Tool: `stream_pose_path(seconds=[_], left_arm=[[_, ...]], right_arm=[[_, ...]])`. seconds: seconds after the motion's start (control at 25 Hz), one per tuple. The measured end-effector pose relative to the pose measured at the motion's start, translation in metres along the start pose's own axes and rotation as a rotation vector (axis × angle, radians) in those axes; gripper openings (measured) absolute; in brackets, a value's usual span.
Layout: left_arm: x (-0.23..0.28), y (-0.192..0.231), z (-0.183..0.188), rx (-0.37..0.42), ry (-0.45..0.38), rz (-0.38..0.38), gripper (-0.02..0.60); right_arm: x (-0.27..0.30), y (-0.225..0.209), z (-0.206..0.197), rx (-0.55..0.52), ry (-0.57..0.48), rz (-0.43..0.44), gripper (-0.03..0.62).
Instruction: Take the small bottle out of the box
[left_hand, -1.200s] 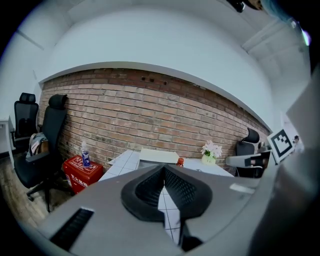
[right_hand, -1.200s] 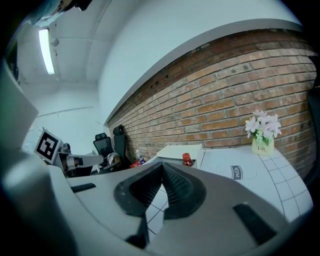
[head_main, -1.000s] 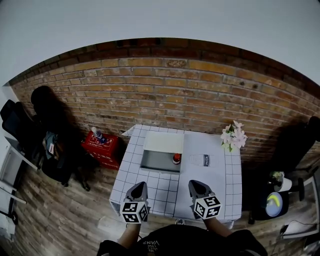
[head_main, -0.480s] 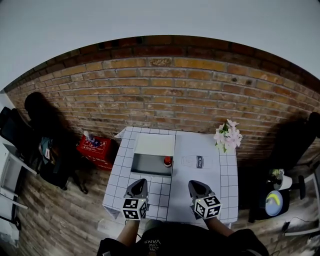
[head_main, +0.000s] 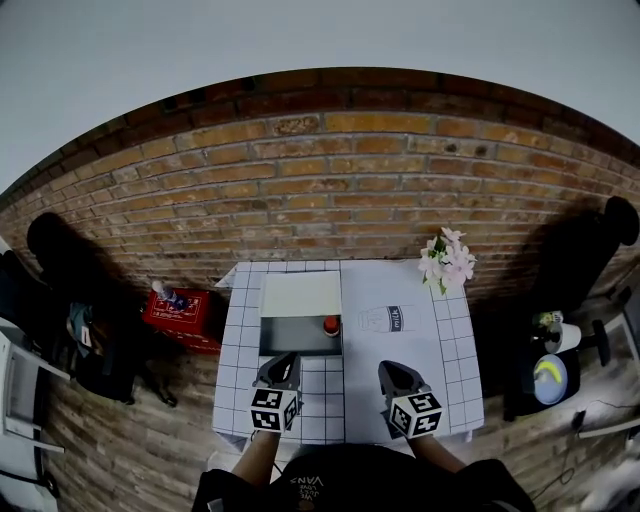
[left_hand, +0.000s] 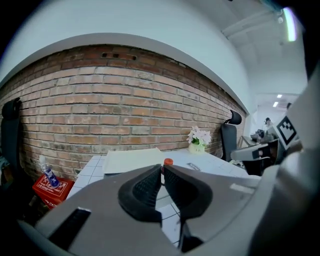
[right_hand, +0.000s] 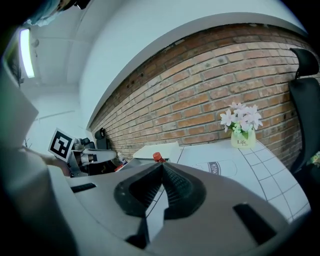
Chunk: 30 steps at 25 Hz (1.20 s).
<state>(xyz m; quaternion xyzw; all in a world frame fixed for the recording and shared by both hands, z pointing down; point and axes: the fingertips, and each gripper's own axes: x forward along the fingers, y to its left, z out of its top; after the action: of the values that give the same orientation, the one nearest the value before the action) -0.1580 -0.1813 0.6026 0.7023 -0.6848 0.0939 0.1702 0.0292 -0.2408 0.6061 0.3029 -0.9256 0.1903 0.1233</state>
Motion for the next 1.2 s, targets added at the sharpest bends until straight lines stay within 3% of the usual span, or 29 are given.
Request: stream_pose_path(seconds=[0.48,0.84,1.2], left_arm=[[0.03,0.005,0.01,0.066,0.057,-0.175,0.017],[0.064,-0.004,-0.001,0.11,0.136,-0.272,0.154],[0.097,-0.008,-0.017,0.132,0.233,-0.301,0.25]], right_arm=[[0.003,0.02,-0.003,0.057,-0.025,-0.118,-0.002],[-0.01,0.011,-0.012,0.095,-0.029,-0.211,-0.002],[-0.026,-0.004,-0.018,0.125,-0.048,-0.294,-0.002]])
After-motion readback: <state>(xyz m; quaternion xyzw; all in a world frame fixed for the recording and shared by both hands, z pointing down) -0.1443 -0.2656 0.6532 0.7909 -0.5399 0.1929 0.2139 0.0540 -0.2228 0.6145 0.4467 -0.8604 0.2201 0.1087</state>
